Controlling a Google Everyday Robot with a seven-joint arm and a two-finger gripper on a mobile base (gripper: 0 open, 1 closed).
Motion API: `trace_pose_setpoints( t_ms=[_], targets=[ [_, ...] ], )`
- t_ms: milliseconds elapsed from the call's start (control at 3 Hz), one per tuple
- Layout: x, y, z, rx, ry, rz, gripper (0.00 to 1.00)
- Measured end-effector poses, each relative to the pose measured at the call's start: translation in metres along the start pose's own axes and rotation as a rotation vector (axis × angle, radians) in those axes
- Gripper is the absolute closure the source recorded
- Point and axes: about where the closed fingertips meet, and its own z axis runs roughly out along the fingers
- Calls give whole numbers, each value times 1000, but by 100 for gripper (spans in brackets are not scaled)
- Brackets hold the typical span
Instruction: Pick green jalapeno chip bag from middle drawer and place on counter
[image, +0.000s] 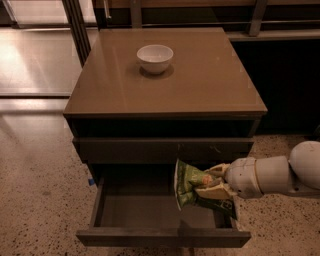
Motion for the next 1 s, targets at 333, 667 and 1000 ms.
trace_pose_setpoints(
  t_ms=[333,667,1000],
  targets=[
    [-62,9,-20,-18,20,-97,100],
    [-117,6,-46,19,27,-185,100],
    [-159,4,-61,31,26,-265,100]
  ],
)
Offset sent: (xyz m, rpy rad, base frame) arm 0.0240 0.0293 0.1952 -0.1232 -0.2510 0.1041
